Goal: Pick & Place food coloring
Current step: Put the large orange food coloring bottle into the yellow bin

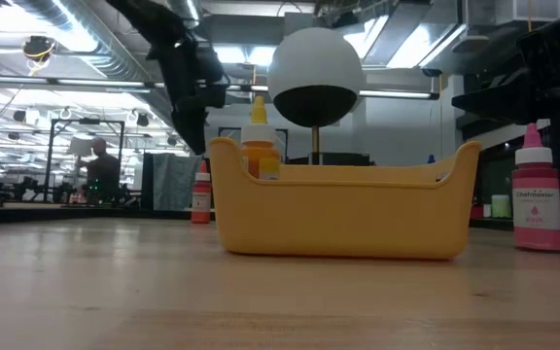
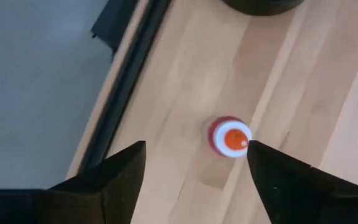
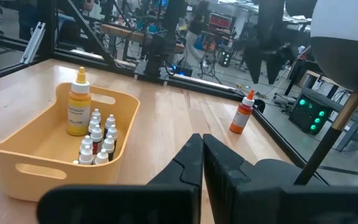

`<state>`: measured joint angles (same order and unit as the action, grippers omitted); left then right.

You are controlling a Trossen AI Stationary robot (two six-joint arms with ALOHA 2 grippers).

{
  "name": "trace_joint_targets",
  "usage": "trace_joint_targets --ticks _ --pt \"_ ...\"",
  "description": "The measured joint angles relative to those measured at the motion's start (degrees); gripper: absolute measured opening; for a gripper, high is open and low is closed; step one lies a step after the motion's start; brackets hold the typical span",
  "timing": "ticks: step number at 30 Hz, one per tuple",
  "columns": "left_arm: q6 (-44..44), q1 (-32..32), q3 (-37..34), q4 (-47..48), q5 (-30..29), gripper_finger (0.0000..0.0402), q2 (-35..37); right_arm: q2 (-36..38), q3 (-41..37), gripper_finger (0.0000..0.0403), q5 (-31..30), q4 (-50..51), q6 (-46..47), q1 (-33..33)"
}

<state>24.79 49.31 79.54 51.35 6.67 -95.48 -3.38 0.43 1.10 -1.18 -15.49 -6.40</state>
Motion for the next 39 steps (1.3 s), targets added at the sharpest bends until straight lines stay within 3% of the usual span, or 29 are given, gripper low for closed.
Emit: trace_joint_targets --ticks 9,19,30,39 --pt "3.05 0.36 -6.62 -7.89 5.96 0.0279 -0.07 0.01 -0.02 0.0016 -0.01 0.01 0.0 0.0" --pt "4.04 0.19 -7.12 -9.71 8.34 0.0279 -0.61 0.01 -0.01 0.0016 0.0 -0.01 0.0 0.0" --pt "4.54 0.18 -7.12 -9.57 5.71 0.0279 -7.74 0.0 -0.02 0.0016 -0.02 -0.02 0.0 0.0" --pt "5.49 0.18 -6.58 -7.81 5.1 0.0258 -6.47 0.02 -0.01 0.0016 0.0 -0.02 0.0 0.0"
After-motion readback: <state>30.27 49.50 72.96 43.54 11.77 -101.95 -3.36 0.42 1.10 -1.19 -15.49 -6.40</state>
